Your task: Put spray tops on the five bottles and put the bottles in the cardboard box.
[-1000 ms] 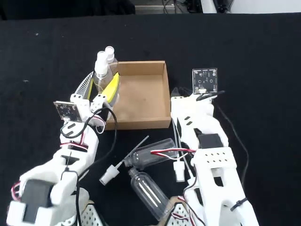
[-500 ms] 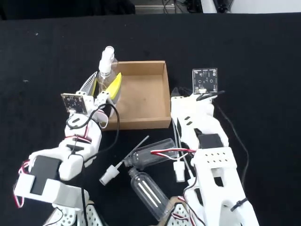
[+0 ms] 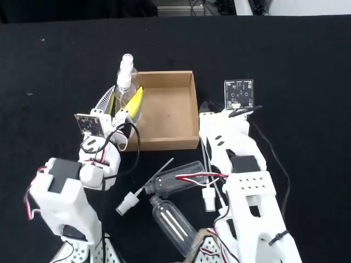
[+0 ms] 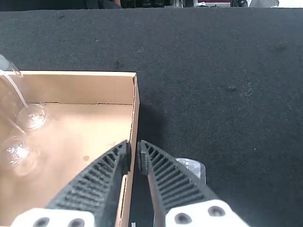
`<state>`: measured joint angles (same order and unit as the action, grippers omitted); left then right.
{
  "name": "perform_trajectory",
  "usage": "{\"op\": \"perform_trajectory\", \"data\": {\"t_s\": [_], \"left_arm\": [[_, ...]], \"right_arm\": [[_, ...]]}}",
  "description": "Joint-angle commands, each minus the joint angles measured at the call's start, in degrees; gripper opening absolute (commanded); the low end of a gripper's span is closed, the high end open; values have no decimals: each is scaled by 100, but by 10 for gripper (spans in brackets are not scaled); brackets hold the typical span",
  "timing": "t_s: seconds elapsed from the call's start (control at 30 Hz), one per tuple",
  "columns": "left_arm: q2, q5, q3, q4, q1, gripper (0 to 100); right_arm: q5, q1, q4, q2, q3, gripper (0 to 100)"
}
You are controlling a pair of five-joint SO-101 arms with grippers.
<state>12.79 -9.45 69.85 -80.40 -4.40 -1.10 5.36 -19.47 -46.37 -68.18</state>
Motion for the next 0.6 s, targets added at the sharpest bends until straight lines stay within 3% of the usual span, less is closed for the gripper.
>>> {"op": "perform_trajectory", "data": {"t_s": [0.0,0.57], "left_arm": [[246,-9,-418,-378,127,29],[387,-26,-426,-387,136,30]], "right_arm": [[18,-9,202,4,40,12],[18,-9,202,4,40,12]]}}
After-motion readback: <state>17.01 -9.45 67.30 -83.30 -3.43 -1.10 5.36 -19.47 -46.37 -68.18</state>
